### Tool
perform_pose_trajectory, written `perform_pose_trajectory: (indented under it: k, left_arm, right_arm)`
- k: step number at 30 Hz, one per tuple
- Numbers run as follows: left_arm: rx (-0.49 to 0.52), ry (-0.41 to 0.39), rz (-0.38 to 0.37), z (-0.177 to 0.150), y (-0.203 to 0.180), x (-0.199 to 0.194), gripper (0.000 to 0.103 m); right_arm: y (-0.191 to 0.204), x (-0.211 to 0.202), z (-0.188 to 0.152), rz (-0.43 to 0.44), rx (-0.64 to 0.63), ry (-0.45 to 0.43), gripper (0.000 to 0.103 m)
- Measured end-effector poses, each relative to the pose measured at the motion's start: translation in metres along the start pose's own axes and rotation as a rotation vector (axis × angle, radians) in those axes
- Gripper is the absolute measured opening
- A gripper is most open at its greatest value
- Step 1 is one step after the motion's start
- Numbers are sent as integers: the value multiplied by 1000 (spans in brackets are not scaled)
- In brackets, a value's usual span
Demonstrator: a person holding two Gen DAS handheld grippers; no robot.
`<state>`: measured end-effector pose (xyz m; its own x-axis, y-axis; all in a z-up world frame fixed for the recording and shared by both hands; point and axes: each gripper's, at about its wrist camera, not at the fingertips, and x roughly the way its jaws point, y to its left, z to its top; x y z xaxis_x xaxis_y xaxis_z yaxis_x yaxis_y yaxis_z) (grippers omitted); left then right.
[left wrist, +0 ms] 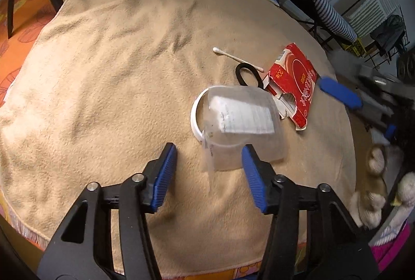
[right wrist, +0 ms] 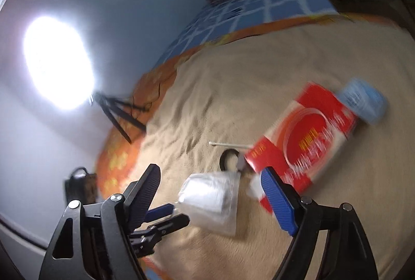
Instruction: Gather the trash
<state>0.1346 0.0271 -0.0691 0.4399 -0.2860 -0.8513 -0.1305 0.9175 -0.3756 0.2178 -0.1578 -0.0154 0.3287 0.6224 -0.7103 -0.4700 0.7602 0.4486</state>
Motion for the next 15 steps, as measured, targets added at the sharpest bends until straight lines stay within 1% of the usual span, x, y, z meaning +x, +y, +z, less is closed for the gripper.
perform_pose_trajectory:
  k: [1, 3, 4, 6, 10, 12, 15]
  left_arm:
    - [6, 1, 10, 0, -1, 2, 40]
    - [21, 1, 21, 0, -4, 4, 25]
    - [26, 2, 16, 0, -5, 5, 20]
    - [28, -5, 32, 1, -6, 4, 8]
    - [9, -1, 22, 1, -2, 3, 2]
    - [13, -3, 34, 0, 2, 0, 0]
    - [8, -5, 53, -2, 11, -5, 0]
  right_arm:
    - [5, 7, 1, -17, -29, 11, 77]
    - [15, 28, 5, -56, -99, 56, 76]
    - [16, 37, 6, -75, -117, 75, 71]
    - [18, 54, 8, -104, -140, 107, 62]
    - [18, 72, 13, -148, -174, 108, 61]
    - [21, 79, 18, -142, -197, 108, 61]
    - [29, 90, 22, -156, -247, 123, 59]
